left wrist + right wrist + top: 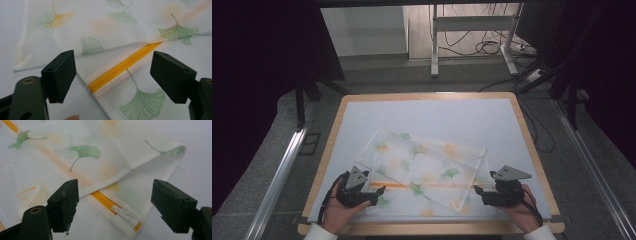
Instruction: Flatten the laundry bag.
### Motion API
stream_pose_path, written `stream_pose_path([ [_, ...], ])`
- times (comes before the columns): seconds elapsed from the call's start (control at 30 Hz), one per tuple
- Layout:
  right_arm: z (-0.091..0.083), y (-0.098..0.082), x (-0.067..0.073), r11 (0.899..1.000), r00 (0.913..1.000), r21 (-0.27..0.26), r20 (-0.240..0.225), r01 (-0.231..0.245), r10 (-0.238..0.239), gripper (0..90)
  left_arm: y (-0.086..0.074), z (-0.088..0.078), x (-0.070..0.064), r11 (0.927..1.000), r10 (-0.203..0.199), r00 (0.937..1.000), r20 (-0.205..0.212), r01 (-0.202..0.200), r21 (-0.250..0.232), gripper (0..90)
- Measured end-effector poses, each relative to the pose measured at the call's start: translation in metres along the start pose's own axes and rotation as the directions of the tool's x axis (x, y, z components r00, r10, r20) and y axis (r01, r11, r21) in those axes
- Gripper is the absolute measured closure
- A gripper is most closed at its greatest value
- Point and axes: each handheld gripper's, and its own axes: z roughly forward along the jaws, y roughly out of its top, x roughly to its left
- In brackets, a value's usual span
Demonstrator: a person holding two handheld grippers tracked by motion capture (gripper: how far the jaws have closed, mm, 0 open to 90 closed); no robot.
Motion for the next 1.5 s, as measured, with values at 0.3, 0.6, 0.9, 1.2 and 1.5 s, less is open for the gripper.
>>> stream_pose_path([
  [0.3, -0.001, 0.001, 0.003, 1.000, 0.9999, -0.002, -0.012, 0.000, 0.000, 23.3, 0.000, 0.000, 0.001, 1.0000, -0.005, 1.0000, 0.001, 0.005, -0.004, 20.8],
  [0.6, -0.002, 0.007, 0.007, 1.000, 0.9992, -0.008, -0.039, 0.008, -0.008, 24.2, 0.000, -0.001, 0.000, 0.9999, -0.011, 0.9999, 0.011, 0.011, -0.008, 20.8],
  [0.9, -0.001, 0.019, 0.016, 0.999, 0.9973, -0.022, -0.067, 0.029, -0.030, 24.2, 0.000, -0.001, 0.001, 0.9997, -0.023, 0.9997, 0.011, 0.023, -0.007, 20.9],
  [1.2, 0.016, 0.044, 0.039, 0.997, 0.9882, -0.015, -0.134, 0.074, -0.075, 23.9, 0.000, -0.003, 0.000, 0.9994, -0.032, 0.9995, 0.008, 0.032, -0.013, 20.9],
  [1.5, 0.041, 0.064, 0.065, 0.994, 0.9767, 0.015, -0.188, 0.108, -0.103, 23.8, -0.001, -0.004, 0.001, 0.9993, -0.033, 0.9993, 0.016, 0.033, -0.018, 20.9],
])
